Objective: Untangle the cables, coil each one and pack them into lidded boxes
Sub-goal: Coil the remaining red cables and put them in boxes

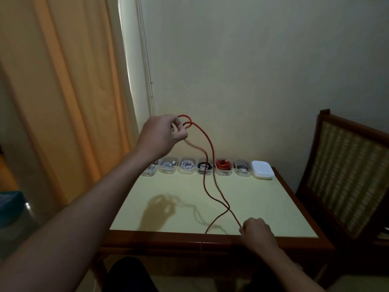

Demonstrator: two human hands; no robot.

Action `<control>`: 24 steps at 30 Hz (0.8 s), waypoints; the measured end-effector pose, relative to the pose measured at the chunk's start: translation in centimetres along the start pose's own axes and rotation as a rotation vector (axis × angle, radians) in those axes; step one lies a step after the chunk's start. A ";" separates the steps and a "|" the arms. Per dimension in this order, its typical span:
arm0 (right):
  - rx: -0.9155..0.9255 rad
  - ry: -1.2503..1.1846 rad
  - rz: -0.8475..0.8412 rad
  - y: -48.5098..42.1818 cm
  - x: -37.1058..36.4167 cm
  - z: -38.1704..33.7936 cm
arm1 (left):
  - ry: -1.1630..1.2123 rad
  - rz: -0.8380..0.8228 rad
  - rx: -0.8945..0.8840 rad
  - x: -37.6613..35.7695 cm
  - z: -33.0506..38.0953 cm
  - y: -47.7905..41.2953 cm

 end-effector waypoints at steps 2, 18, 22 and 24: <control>0.004 -0.106 0.042 -0.3 0.6 -0.2 | 0.003 -0.009 -0.012 -0.3 0.5 0.3; 0.223 -0.954 0.712 1.7 20.8 -12.1 | 0.074 -0.128 -0.055 -2.3 4.5 1.9; 0.128 -0.993 0.651 -0.3 20.2 -12.2 | 0.131 -0.187 -0.019 -2.4 4.9 2.3; 0.107 -1.042 0.556 -1.3 19.6 -12.5 | 0.166 -0.236 0.010 -2.7 4.9 2.6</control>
Point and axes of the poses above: each hand's wrist, its own y-axis away from the middle knuckle, its own x-axis out of the back of the hand, z = x × y, the point moved 10 cm from there along -y, towards the middle knuckle, and after that the axes turned 14 degrees about z, right-handed, at the moved point
